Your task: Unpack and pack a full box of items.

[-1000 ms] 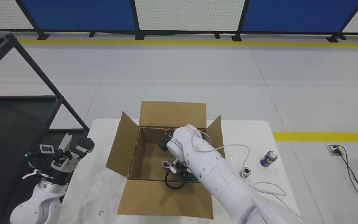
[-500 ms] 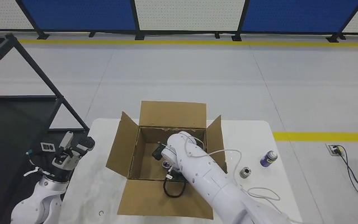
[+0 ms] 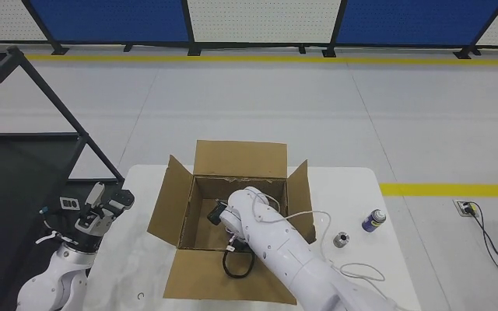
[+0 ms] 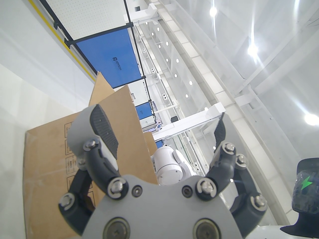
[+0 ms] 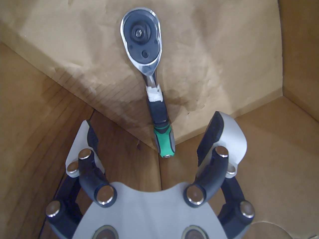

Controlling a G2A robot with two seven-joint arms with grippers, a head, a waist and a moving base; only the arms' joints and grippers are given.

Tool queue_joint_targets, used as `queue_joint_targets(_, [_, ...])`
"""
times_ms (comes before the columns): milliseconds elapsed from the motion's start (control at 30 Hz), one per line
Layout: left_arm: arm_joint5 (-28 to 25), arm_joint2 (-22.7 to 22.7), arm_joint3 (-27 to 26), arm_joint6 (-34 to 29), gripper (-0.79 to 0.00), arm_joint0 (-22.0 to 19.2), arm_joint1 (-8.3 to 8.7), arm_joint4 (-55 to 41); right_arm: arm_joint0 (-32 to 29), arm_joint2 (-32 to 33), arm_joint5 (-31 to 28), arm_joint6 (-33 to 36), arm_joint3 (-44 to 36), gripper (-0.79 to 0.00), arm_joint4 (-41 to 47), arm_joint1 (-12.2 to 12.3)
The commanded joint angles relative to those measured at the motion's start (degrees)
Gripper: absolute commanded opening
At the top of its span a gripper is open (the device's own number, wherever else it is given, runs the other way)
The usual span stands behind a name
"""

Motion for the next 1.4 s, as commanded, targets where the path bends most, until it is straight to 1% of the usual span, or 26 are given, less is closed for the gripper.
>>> queue_joint_targets(0, [-0.1,0.0,0.0,0.0,0.0,0.1,0.0,0.1,-0.3,-0.3,1.2,-1.1,0.5,-0.077,-1.1,0.0])
queue_joint_targets(33, [-0.1,0.0,0.0,0.0,0.0,0.1,0.0,0.1,-0.6,-0.3,0.9,-1.5,0.5,-0.163,-1.1,0.0])
queue_joint_targets(67, [-0.2,0.0,0.0,-0.1,0.0,0.2,0.0,0.1,-0.6,-0.3,0.7,-1.5,1.0,-0.209,-1.3,0.0])
queue_joint_targets(133, [-0.1,-0.2,0.0,0.0,0.0,0.3,0.01,-0.1,-0.6,-0.2,0.7,-1.7,1.8,-0.209,-1.4,0.0])
queue_joint_targets(167, [-0.2,-0.2,0.0,0.0,0.0,0.4,0.01,-0.1,-0.5,-0.1,0.5,-1.9,2.4,-0.231,-1.4,0.0])
queue_joint_targets(233, [-0.2,-0.3,0.0,0.0,0.0,0.5,0.01,-0.1,-0.4,0.5,-0.4,-2.3,3.5,-0.249,-0.5,0.1])
queue_joint_targets(267, [-0.2,-0.3,0.0,0.0,0.0,0.5,0.01,-0.1,-0.2,0.7,-1.0,-2.7,4.0,-0.296,-0.3,0.1])
queue_joint_targets(333, [-0.2,-0.4,-0.1,0.2,0.0,0.6,0.0,-0.1,0.0,1.0,-1.8,-3.5,5.0,-0.363,0.0,0.2])
queue_joint_targets(500, [-0.3,-0.3,-0.1,0.3,0.0,0.7,-0.02,0.0,0.0,1.3,-3.5,-5.1,5.9,-0.363,0.1,0.3])
queue_joint_targets(600, [-0.5,-0.4,0.0,0.3,0.0,0.9,-0.03,-0.1,0.0,1.3,-4.2,-5.2,6.1,-0.394,-0.1,0.3])
queue_joint_targets(733, [-0.7,-0.7,0.2,0.4,0.0,1.1,-0.03,-0.3,-0.2,1.1,-5.0,-5.3,6.2,-0.397,-0.6,0.1])
queue_joint_targets(800, [-0.7,-0.7,0.2,0.4,0.0,1.2,-0.03,-0.4,-0.2,1.1,-5.1,-5.4,6.2,-0.422,-0.8,0.0])
queue_joint_targets(900, [-1.0,-0.8,0.1,0.4,0.0,1.4,-0.04,-0.5,-0.2,1.0,-5.1,-5.5,6.3,-0.523,-1.0,-0.1])
queue_joint_targets(967, [-1.1,-0.9,0.0,0.4,0.0,1.5,-0.05,-0.7,-0.2,1.0,-4.8,-5.6,6.4,-0.554,-1.1,-0.2])
queue_joint_targets(1067, [-1.2,-1.0,-0.2,0.2,0.0,1.6,-0.05,-0.7,-0.3,1.1,-4.6,-5.4,6.6,-0.637,-1.1,-0.3])
queue_joint_targets(1100, [-1.3,-1.0,-0.3,0.2,0.0,1.6,-0.05,-0.7,-0.3,1.2,-4.5,-5.4,6.7,-0.686,-1.1,-0.4])
queue_joint_targets(1167, [-1.4,-1.0,-0.3,0.2,0.0,1.7,-0.06,-0.7,-0.3,1.3,-4.5,-5.6,6.9,-0.76,-1.0,-0.4])
queue_joint_targets(1200, [-1.4,-1.0,-0.4,0.2,0.0,1.8,-0.06,-0.7,-0.2,1.4,-4.5,-5.8,7.0,-0.785,-1.0,-0.4])
queue_joint_targets(1367, [-1.7,-1.0,-0.6,0.4,0.0,2.1,-0.09,-0.5,0.2,1.8,-3.9,-6.9,7.2,-0.785,-0.6,-0.3])
